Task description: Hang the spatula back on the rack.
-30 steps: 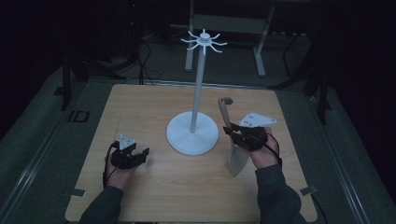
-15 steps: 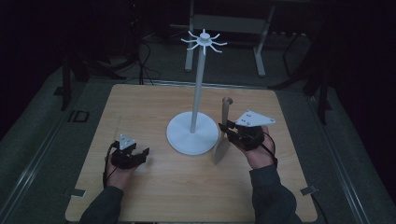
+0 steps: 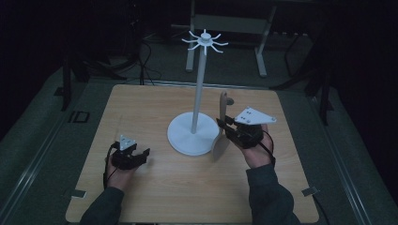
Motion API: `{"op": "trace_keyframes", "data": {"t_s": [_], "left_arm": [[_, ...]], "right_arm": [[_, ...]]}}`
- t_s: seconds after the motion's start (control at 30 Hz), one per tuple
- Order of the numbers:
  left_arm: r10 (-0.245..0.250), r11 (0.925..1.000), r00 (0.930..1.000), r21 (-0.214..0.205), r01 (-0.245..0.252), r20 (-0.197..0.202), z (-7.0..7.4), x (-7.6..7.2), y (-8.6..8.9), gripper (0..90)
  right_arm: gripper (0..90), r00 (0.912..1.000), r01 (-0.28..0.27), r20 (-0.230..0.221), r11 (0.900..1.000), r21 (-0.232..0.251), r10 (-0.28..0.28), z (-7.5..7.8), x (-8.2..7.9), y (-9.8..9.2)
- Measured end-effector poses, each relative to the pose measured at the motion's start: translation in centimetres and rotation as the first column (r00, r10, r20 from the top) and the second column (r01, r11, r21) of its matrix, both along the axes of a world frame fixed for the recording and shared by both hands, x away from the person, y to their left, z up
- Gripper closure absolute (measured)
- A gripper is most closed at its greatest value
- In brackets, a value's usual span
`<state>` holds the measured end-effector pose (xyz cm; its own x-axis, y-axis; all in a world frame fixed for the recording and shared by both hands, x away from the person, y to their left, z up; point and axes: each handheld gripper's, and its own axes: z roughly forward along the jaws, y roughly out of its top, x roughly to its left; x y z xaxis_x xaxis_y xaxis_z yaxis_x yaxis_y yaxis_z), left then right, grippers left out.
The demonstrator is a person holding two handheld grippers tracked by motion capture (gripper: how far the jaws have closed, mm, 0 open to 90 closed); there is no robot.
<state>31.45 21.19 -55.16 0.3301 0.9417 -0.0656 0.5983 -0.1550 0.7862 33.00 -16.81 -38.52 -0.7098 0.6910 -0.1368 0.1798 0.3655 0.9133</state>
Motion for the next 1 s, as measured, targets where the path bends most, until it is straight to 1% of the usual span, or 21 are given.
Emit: {"op": "trace_keyframes", "data": {"t_s": [0.13,0.27,0.37,0.47,0.63,0.7,0.83,1.0], "left_arm": [[-0.001,1.0000,1.0000,0.000,0.001,-0.001,0.0,0.0,0.0,39.3],[0.000,1.0000,1.0000,0.000,0.000,0.000,0.0,0.0,0.0,39.3],[0.000,1.0000,1.0000,-0.001,0.000,0.001,0.0,0.0,0.0,39.3],[0.000,1.0000,1.0000,0.000,0.000,0.001,0.0,0.0,0.0,39.3],[0.000,1.0000,1.0000,0.000,0.000,0.000,0.0,0.0,0.0,39.3],[0.000,1.0000,1.0000,-0.001,0.000,0.001,0.0,0.0,0.0,39.3],[0.001,1.0000,1.0000,-0.003,-0.001,0.000,0.0,0.0,0.0,39.4],[0.001,1.0000,1.0000,-0.001,-0.001,-0.001,0.0,0.0,0.1,39.3]], "right_arm": [[76.3,0.9999,0.010,0.008,0.9999,0.009,-0.010,0.3,0.0,0.1],[76.3,0.9989,0.043,0.016,0.9983,0.039,-0.044,0.9,0.1,0.3],[76.3,0.9986,0.049,0.016,0.9975,0.052,-0.050,1.0,0.1,0.4],[76.3,0.9977,0.066,0.012,0.9949,0.075,-0.067,1.2,0.1,0.4],[76.3,0.9959,0.087,0.017,0.9921,0.091,-0.089,1.4,0.2,0.3],[76.3,0.9948,0.099,0.015,0.9895,0.105,-0.101,1.6,0.2,0.3],[76.3,0.9937,0.109,0.013,0.9874,0.115,-0.111,1.9,0.3,0.3],[76.3,0.9939,0.105,0.022,0.9874,0.118,-0.108,2.6,0.6,0.5]]}}
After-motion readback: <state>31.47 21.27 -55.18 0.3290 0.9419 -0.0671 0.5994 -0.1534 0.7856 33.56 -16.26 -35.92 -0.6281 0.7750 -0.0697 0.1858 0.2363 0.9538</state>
